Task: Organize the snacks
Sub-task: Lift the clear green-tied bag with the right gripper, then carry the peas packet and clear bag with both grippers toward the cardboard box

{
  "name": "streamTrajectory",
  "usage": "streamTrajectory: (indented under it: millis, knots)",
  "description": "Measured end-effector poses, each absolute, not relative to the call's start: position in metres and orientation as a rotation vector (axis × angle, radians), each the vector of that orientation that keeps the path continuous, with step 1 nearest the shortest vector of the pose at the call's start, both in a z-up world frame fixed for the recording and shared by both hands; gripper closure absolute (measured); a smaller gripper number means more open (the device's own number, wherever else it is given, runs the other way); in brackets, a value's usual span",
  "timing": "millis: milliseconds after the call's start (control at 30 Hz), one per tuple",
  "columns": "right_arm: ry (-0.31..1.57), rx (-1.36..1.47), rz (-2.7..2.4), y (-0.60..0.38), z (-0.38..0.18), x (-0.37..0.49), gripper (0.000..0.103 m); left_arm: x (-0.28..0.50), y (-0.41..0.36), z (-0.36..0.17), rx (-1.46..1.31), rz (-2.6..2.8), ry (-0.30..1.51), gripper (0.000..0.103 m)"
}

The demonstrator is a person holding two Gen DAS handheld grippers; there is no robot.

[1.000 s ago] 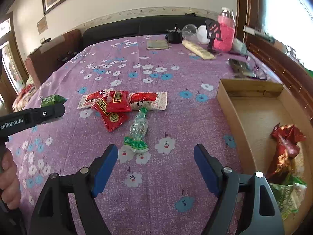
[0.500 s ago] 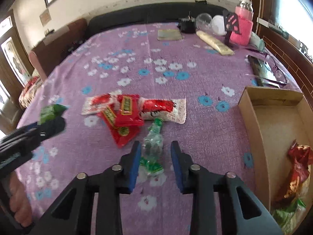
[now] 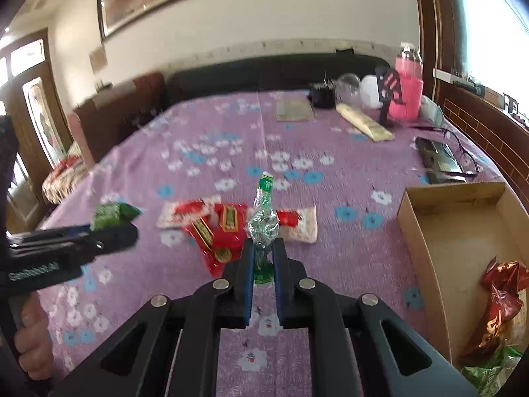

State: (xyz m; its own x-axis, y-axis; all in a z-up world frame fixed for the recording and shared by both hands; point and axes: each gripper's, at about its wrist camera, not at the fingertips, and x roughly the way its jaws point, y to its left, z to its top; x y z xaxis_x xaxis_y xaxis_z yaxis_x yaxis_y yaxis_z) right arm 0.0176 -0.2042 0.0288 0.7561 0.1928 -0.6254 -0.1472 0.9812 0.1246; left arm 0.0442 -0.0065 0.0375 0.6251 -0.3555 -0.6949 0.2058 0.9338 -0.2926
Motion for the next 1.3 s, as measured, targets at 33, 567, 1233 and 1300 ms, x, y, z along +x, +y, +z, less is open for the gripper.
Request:
streamTrajectory:
  millis: [33, 567, 1233, 1300]
  knots:
    - [0.686, 0.084, 0.201, -0.205, 0.030, 0.017, 0.093, 0.044, -0.006, 0.038, -0.194, -0.326, 0.831, 0.061]
    - [0.657, 0.121, 0.295, -0.198, 0.035, 0.010, 0.093, 0.036, -0.015, 0.045, -0.129, -0.299, 0.762, 0.061]
    - [0.597, 0.091, 0.302, -0.193, 0.041, 0.001, 0.093, 0.028, -0.018, 0.051, -0.008, -0.121, 0.644, 0.061]
    - [0.596, 0.086, 0.300, -0.192, 0.041, 0.001, 0.093, 0.028, -0.017, 0.051, -0.002, -0.109, 0.641, 0.061]
